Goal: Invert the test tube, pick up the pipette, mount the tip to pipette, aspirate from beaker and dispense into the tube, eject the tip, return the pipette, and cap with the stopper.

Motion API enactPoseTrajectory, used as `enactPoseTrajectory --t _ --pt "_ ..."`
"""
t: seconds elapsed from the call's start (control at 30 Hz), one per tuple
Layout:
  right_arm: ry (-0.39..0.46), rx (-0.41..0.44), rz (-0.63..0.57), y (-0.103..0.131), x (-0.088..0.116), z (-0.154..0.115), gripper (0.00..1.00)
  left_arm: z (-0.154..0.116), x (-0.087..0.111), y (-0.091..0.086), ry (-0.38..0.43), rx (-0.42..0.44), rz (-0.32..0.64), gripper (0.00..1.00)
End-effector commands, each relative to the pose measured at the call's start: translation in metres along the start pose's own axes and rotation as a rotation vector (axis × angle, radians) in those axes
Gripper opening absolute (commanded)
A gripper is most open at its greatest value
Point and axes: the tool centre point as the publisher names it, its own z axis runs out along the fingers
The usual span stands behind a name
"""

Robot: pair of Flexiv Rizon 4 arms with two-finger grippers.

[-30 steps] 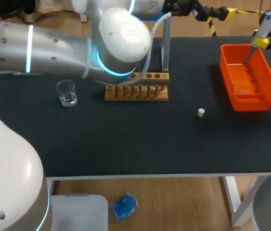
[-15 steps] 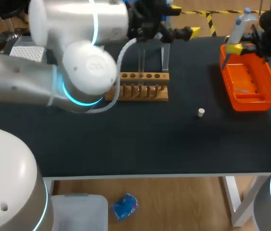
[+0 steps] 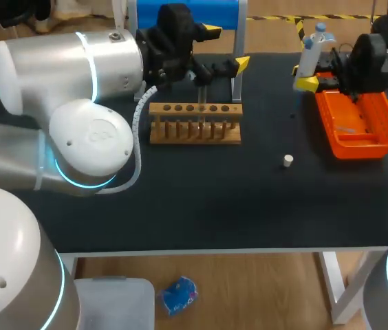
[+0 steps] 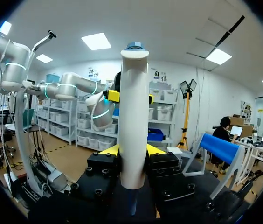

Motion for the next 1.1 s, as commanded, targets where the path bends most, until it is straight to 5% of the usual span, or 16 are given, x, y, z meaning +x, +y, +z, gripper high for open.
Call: enactPoseTrajectory --t 0.03,0.4,1.1 --pt "0.001 0.003 0.0 0.001 0.001 -0.001 0.0 -0.007 -0.004 0.004 0.019 0.059 0.0 1.0" --pt "0.001 0.003 0.0 0.001 0.001 -0.001 0.0 -0.009 -0.007 0.007 0.02 0.061 -0.002 1.0" --pt "0.076 -0.007 0.01 -0.013 0.029 0.089 0.0 -0.051 -0.022 0.045 0.127 0.172 -0.012 1.0"
